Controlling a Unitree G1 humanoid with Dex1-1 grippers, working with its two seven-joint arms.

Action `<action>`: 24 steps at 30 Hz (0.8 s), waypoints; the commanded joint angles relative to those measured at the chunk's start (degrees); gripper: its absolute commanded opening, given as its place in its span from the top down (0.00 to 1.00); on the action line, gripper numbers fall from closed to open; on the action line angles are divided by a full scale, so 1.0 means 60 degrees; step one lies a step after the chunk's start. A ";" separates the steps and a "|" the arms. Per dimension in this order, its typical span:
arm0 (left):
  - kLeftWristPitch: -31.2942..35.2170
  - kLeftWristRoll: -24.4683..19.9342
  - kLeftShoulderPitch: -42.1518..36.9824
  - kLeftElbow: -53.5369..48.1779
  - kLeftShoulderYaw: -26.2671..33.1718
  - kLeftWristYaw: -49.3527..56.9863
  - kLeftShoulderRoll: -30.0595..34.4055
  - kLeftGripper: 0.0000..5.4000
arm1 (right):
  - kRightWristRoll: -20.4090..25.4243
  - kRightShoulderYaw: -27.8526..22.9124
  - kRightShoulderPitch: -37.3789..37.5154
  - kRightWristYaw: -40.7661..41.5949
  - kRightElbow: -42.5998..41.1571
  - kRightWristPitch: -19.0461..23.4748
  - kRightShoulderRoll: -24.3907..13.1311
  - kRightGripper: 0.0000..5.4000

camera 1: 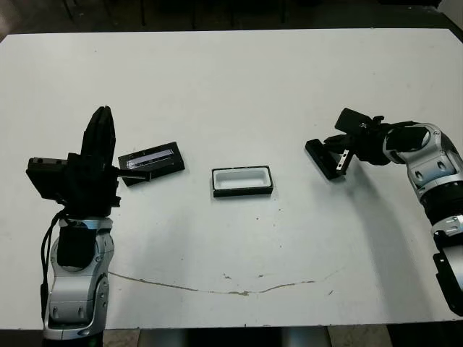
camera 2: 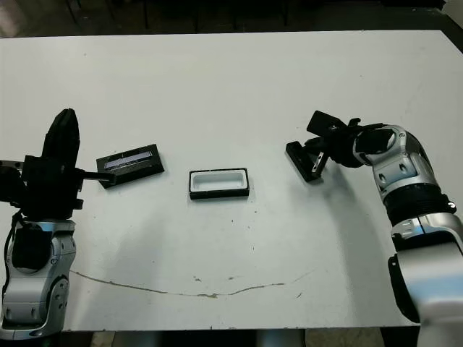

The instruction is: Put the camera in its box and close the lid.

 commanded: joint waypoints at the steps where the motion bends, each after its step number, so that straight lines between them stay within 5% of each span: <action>1: 0.0064 -0.0013 0.0124 0.0149 0.0007 0.0031 -0.0019 0.99 | -0.0072 -0.0526 0.0903 -0.1723 -0.0149 0.0066 0.0231 1.00; 5: 0.0065 -0.0046 0.0135 0.0180 0.0000 0.0003 -0.0035 0.99 | -0.0307 -0.0893 0.1223 -0.3315 -0.0421 -0.0564 0.0136 1.00; 14: 0.0042 0.0066 0.0176 0.0203 0.0013 0.0031 0.0014 0.99 | 0.2008 -0.2617 0.2529 -0.2695 -0.4492 0.0098 0.0260 1.00; 24: -0.0012 0.0158 0.0125 0.0315 -0.0034 0.0035 0.0015 0.99 | 0.4561 -0.3560 0.3574 -0.2180 -0.8986 0.3875 0.0231 1.00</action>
